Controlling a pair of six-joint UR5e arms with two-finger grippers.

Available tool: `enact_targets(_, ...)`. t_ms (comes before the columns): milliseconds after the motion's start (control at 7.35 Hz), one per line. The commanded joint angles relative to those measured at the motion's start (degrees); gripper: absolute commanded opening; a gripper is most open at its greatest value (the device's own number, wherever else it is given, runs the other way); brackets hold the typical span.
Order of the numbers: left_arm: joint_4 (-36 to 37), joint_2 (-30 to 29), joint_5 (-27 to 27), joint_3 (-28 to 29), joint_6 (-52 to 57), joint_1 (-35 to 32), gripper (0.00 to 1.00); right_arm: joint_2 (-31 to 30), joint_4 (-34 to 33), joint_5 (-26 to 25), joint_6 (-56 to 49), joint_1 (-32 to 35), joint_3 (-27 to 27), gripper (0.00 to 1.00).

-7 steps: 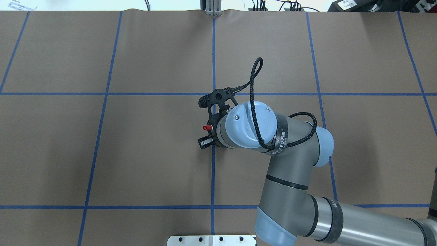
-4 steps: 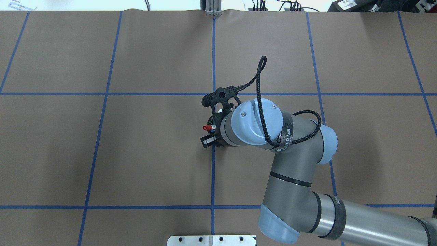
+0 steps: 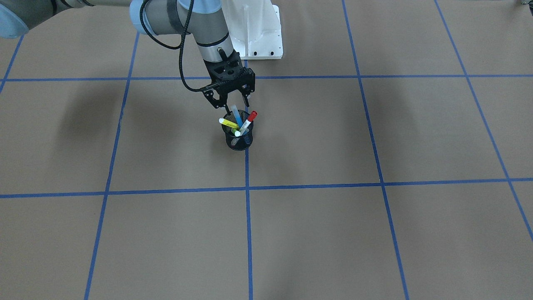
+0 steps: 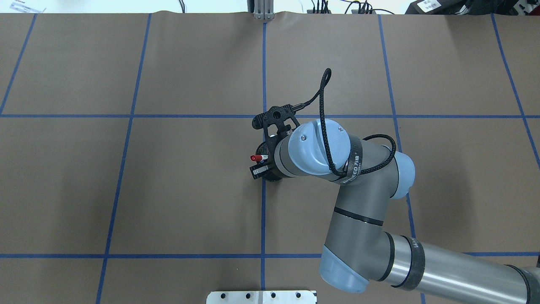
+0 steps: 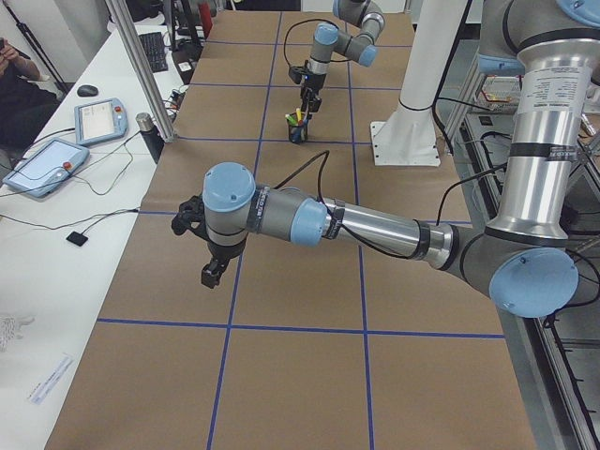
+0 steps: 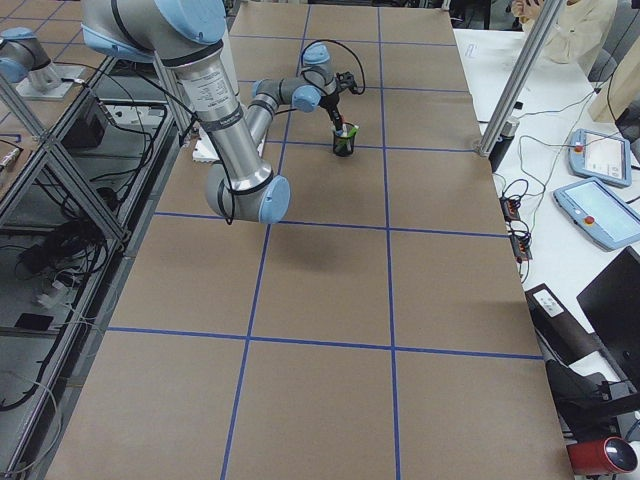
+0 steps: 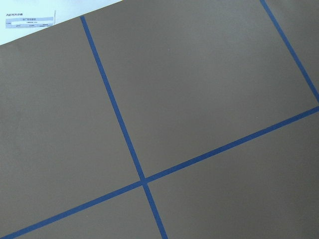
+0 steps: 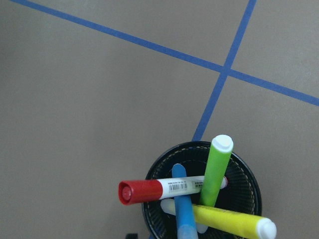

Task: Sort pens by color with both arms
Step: 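Lower the right gripper onto the blue marker in the cup and grasp it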

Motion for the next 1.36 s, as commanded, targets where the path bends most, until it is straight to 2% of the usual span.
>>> enact_targets(0,0.00,-0.04,0.00,0.00,0.00,0.03,1.00,0.07,0.05,0.28,0.08,0.01,-0.23,0.57)
enact_targets(544,0.00,-0.04,0.00,-0.09,0.00,-0.05,1.00,-0.02,0.13,2.22,1.56,0.01,-0.58,0.55)
enact_targets(1225,0.00,-0.04,0.00,-0.09,-0.09,-0.05,1.00,-0.02,0.05,3.01,3.07,0.09,-0.58,0.43)
